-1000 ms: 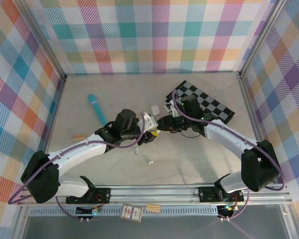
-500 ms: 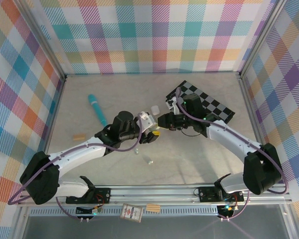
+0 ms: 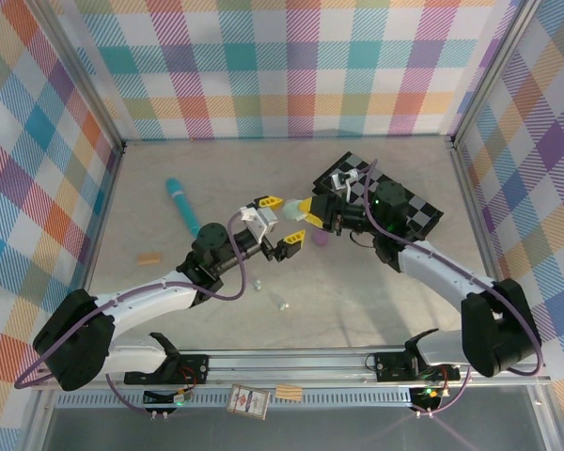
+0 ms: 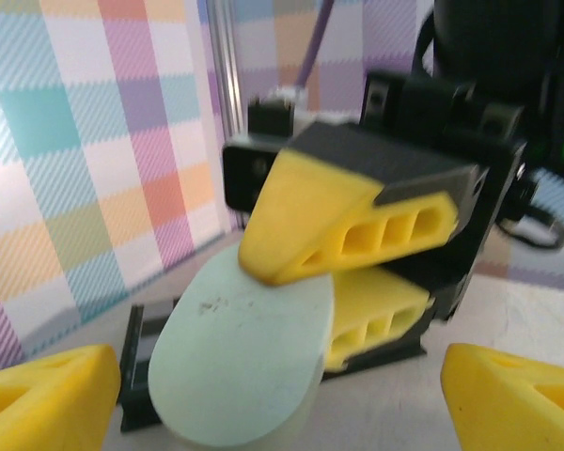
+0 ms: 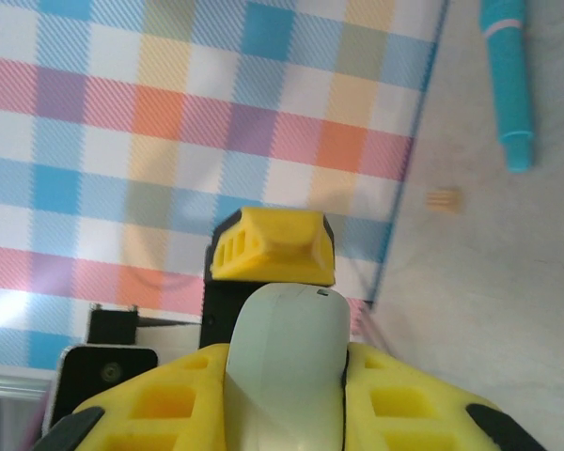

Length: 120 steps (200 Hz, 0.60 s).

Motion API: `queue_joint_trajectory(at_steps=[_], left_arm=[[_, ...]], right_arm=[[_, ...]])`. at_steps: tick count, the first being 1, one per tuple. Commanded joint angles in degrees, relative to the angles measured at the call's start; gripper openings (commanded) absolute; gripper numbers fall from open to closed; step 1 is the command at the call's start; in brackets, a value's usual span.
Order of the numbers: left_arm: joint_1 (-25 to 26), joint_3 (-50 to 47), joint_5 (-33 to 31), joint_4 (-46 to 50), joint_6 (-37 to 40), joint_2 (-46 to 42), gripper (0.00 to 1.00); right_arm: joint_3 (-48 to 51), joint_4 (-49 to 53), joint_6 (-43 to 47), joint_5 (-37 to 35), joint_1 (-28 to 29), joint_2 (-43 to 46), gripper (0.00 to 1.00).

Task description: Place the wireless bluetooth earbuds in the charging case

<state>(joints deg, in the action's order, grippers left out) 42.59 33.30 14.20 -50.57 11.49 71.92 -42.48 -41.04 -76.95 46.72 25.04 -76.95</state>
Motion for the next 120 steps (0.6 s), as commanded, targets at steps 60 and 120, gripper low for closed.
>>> queue_joint_trajectory(at_steps=[60, 120], left_arm=[[-4.0, -1.8, 8.8, -25.4, -5.0, 7.8, 0.72], [-4.2, 0.2, 15.4, -25.5, -4.7, 10.4, 0.60]], right_arm=[[0.9, -22.6, -15.6, 0.6, -0.1, -2.2, 0.17], [0.6, -21.8, -15.7, 1.0, 0.1, -2.2, 0.15]])
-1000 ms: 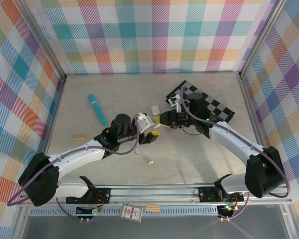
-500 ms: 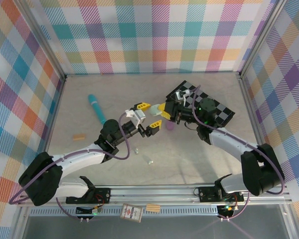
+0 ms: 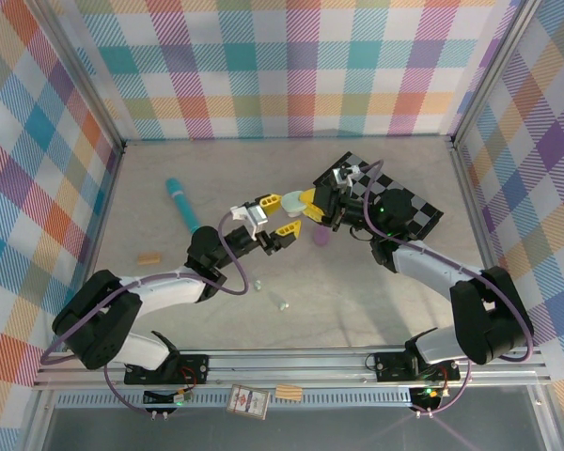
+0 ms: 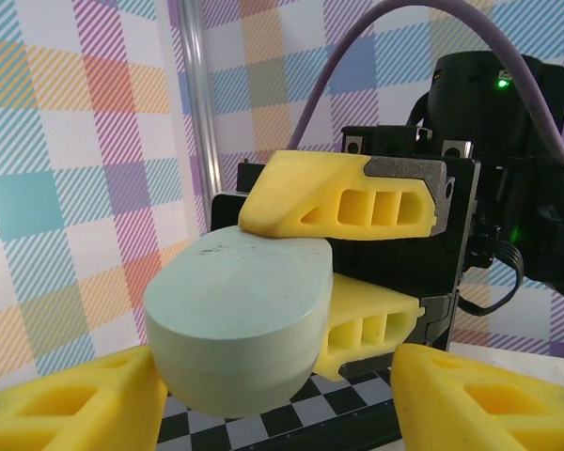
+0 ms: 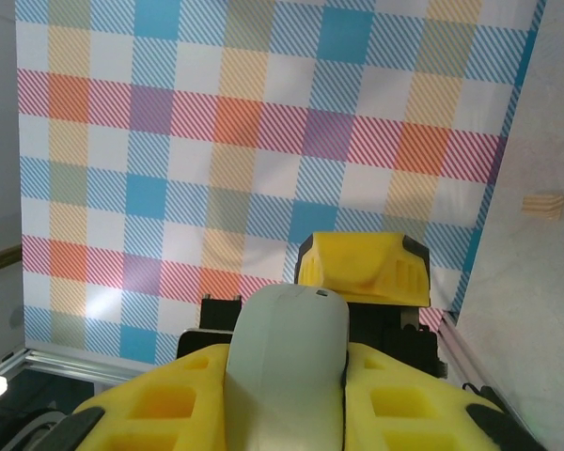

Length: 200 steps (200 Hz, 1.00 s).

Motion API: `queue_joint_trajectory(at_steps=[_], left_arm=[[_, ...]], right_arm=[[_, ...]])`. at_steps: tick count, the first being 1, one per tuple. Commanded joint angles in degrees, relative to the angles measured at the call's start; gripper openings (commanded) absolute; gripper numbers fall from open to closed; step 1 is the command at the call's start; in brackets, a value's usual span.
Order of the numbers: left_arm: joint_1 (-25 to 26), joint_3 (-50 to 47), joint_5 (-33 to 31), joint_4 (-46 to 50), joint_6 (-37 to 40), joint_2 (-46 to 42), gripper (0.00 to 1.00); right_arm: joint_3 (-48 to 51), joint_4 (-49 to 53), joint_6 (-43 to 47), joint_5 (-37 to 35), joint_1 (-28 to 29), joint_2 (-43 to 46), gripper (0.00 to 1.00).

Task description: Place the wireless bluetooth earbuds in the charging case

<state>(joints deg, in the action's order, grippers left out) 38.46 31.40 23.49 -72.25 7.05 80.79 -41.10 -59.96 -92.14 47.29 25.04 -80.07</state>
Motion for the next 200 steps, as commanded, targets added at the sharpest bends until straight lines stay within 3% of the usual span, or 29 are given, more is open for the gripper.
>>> queue_joint_trajectory(at_steps=[1, 78, 200], left_arm=[[-0.1, 2.2, 6.2, -3.9, -0.3, 1.6, 0.60], [-0.1, 5.2, 7.1, -4.6, -1.2, 4.1, 0.51], [-0.1, 6.3, 8.2, -4.7, -3.0, 3.8, 0.50]], right_arm=[[-0.8, -2.9, -0.5, 0.5, 0.1, 0.9, 0.14], [-0.6, -3.7, -0.8, 0.3, 0.6, 0.0, 0.14], [-0.8, -3.2, -0.7, 0.4, 0.7, -1.1, 0.13]])
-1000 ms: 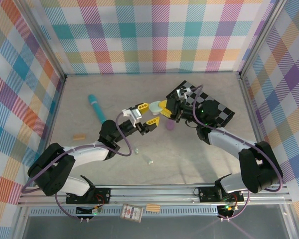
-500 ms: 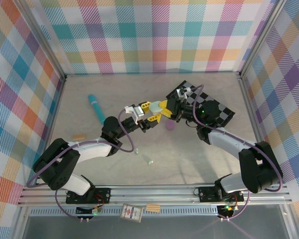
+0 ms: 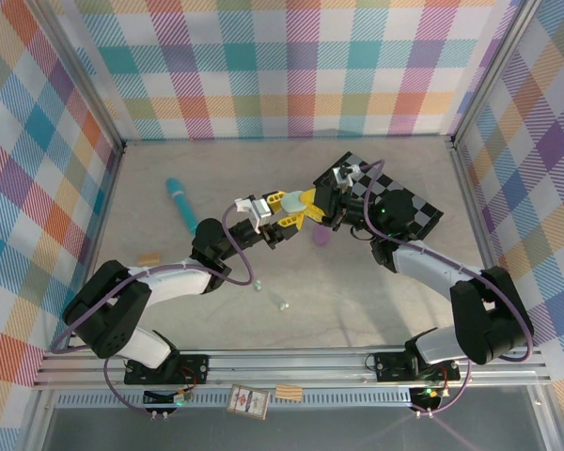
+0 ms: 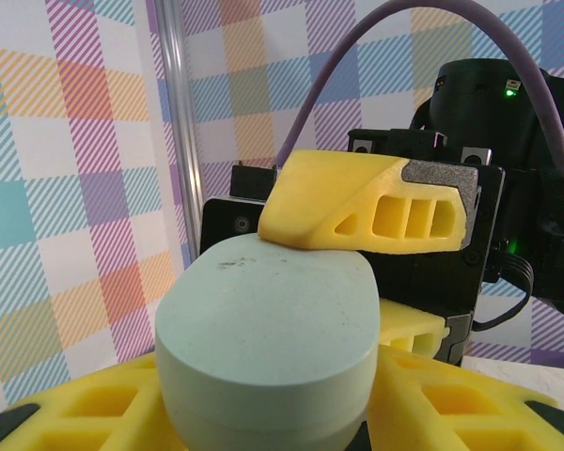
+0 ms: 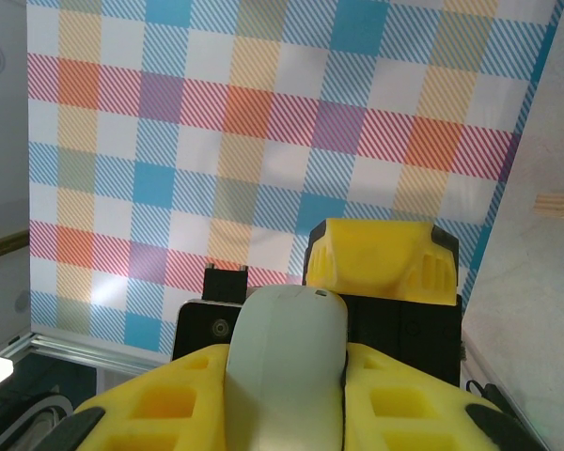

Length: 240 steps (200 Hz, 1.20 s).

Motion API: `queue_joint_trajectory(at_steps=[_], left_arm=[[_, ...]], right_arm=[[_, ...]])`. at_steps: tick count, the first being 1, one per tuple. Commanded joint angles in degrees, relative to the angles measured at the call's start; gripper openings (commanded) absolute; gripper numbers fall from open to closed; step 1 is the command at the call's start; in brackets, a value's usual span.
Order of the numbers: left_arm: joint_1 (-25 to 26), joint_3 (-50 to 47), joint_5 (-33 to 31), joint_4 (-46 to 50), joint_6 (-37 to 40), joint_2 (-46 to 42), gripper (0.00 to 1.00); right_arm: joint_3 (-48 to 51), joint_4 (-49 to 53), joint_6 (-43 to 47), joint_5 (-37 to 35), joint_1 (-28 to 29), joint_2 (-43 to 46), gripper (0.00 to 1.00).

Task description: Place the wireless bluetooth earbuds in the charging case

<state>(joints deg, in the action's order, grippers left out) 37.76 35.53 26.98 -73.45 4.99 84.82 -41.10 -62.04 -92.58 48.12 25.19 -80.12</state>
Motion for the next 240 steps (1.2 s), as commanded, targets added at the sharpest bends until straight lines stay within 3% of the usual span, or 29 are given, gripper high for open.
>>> queue_joint_trajectory(at_steps=[1, 86, 127, 176, 240], left_arm=[[0.6, 2.2, 4.8, -3.5, -0.9, -0.3, 0.50], [0.6, 2.3, 3.6, -3.6, -0.5, -0.1, 0.57], [0.6, 2.3, 4.7, -3.5, -0.5, 0.0, 0.46], [0.6, 2.0, 5.0, -3.5, -0.1, 0.4, 0.56], [0.6, 2.1, 5.5, -3.5, 0.2, 1.0, 0.49]], right_arm=[[-0.8, -1.1, -0.2, -0.4, 0.6, -1.1, 0.13], [-0.6, 0.2, 0.5, -0.5, 0.6, 0.0, 0.13], [-0.5, 1.0, 0.9, -0.7, 0.6, 0.8, 0.13], [-0.7, -0.8, -0.6, -0.9, 0.6, 0.8, 0.13], [-0.6, -1.9, -1.7, -1.2, 0.5, 0.7, 0.13]])
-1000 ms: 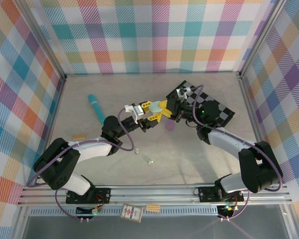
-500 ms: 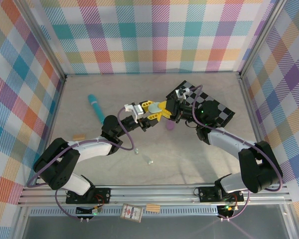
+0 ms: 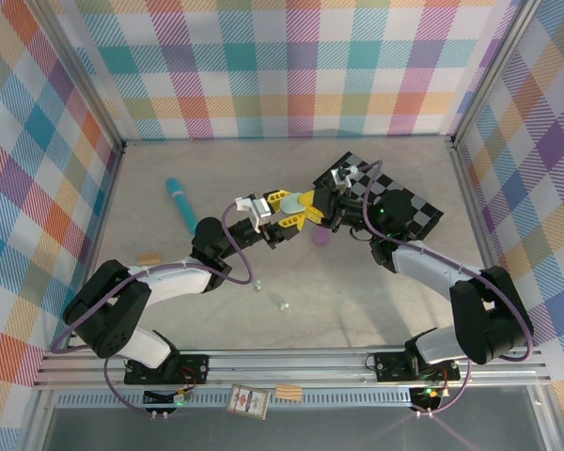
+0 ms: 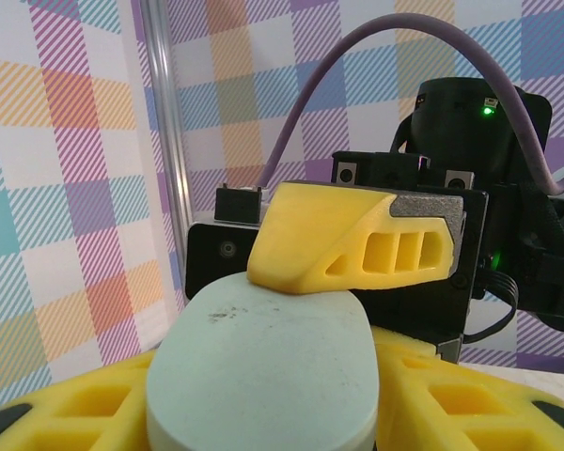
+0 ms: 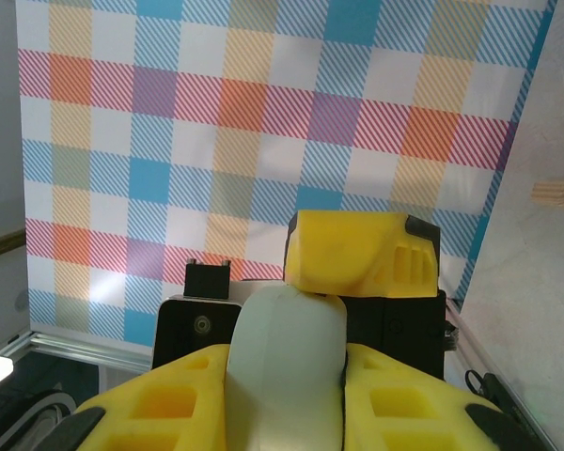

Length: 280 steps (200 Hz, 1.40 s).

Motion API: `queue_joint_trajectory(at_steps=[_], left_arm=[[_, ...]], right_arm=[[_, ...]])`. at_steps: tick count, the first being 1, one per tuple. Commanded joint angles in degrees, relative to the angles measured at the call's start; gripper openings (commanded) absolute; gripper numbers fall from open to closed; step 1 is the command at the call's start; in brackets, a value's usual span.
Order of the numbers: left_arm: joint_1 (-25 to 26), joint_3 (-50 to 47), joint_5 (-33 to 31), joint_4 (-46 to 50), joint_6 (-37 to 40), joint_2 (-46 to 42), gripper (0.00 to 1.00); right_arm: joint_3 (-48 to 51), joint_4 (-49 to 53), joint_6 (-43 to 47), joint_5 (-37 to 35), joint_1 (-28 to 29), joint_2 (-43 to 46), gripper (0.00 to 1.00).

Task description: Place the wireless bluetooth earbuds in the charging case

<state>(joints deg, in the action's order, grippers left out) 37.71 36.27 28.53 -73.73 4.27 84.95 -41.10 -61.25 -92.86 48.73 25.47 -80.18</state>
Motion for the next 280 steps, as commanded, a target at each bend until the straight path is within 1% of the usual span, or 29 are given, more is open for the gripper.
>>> queue_joint_trajectory(at_steps=[1, 56, 89, 110, 125, 135, 157, 173, 183, 191, 205, 215, 224, 242, 260, 280], left_arm=[[0.6, 1.3, 4.0, -3.3, 0.9, 0.9, 0.50], [0.7, 1.1, 4.3, -3.3, 2.1, 1.3, 0.52], [0.7, 1.6, 5.0, -3.3, 1.3, 0.9, 0.47], [0.7, 1.7, 5.1, -3.3, 0.9, 0.6, 0.46], [0.7, 1.8, 5.3, -3.3, 0.6, 0.4, 0.40], [0.7, 1.9, 5.3, -3.3, 0.5, 0.3, 0.39], [0.7, 1.7, 5.2, -3.3, 0.3, 0.0, 0.39], [0.7, 1.6, 5.4, -3.2, 0.3, -0.3, 0.39], [0.7, 1.4, 5.4, -3.1, 0.3, -0.4, 0.39], [0.7, 1.3, 5.4, -3.0, 0.3, -0.4, 0.39], [0.6, 0.8, 5.3, -3.0, 0.2, -0.5, 0.39], [0.6, 0.6, 5.4, -3.0, 0.0, -0.6, 0.39], [0.6, 0.4, 5.6, -2.8, -0.2, -0.7, 0.39], [0.3, -0.1, 6.6, -2.2, -0.3, -1.2, 0.40], [-0.3, -0.2, 8.7, -0.1, -0.7, -1.8, 0.40], [-1.0, 0.2, 12.8, 5.1, -0.5, -3.0, 0.40]], right_arm=[[-0.6, -2.6, -1.5, -1.9, 0.2, 0.8, 0.13], [-1.1, -2.1, -3.1, -1.5, 0.3, 1.2, 0.12], [-0.7, 1.1, -1.4, -1.4, 0.3, 2.6, 0.12], [-0.4, 1.8, -0.8, -1.6, 0.3, 3.2, 0.12], [-0.3, 2.2, -0.6, -1.6, 0.3, 3.3, 0.12], [-0.3, 2.6, -0.4, -1.6, 0.3, 3.4, 0.12], [-0.8, 5.6, 1.7, -1.4, 0.3, 4.0, 0.19], [-1.5, 10.6, 5.1, -1.4, 0.3, 5.3, 0.31], [-2.2, 14.9, 8.1, -1.5, 0.2, 6.6, 0.42], [-2.8, 18.9, 10.8, -1.8, 0.2, 7.7, 0.49], [-3.8, 24.6, 15.8, -2.5, 0.2, 9.9, 0.59], [-4.7, 30.9, 19.2, -3.3, 0.2, 11.3, 0.66], [-6.2, 37.6, 24.0, -4.0, 0.1, 12.6, 0.70], [-10.7, 54.0, 36.8, -7.1, 0.1, 15.4, 0.79], [-15.5, 68.0, 52.0, -10.6, 0.3, 17.6, 0.84], [-21.7, 82.2, 73.9, -12.4, 0.6, 18.5, 0.88]])
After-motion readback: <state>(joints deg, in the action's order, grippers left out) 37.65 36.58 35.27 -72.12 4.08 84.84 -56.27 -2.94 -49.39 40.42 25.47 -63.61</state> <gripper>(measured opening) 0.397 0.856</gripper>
